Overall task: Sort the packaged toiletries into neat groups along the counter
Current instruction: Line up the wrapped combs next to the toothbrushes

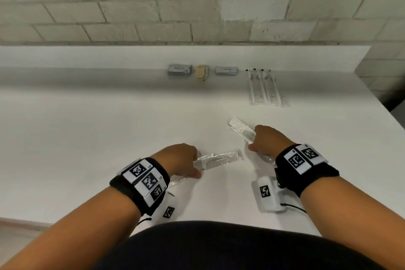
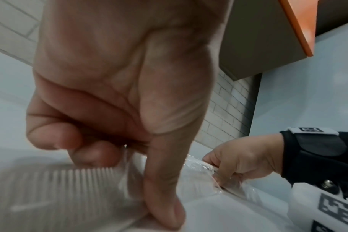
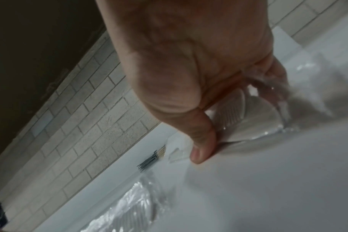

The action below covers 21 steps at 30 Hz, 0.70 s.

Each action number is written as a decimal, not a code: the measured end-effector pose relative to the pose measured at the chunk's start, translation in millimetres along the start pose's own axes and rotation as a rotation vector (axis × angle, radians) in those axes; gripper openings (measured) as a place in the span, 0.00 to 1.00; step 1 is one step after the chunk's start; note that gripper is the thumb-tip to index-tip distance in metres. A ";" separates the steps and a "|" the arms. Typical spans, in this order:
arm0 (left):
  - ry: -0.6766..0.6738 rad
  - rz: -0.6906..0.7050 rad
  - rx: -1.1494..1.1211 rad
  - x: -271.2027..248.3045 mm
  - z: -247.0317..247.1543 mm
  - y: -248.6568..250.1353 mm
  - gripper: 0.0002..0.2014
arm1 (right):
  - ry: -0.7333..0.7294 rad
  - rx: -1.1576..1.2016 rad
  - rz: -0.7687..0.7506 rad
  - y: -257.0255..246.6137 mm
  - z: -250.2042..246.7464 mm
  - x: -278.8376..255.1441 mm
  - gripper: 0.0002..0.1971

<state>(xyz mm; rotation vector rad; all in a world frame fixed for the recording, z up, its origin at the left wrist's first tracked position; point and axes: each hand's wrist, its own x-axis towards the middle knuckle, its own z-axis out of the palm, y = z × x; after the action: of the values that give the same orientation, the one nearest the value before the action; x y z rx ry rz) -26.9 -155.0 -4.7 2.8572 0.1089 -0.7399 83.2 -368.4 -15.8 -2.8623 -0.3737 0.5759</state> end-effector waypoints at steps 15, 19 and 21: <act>0.222 0.121 -0.805 69.7 -53.1 150.4 0.10 | -0.072 1.259 -0.105 74.6 -26.9 -0.9 0.21; 0.189 0.101 -0.887 106.8 -50.6 215.7 0.14 | 0.108 1.258 0.019 127.9 -47.4 3.1 0.23; 0.202 0.080 -0.854 123.2 -49.0 244.1 0.15 | 0.137 1.185 0.061 166.7 -56.7 11.9 0.22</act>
<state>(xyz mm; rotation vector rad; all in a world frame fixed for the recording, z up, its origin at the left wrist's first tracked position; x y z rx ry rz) 132.5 -381.4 17.1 2.0853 0.2623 -0.2734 151.0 -531.2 -8.8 -1.7471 0.0882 0.3942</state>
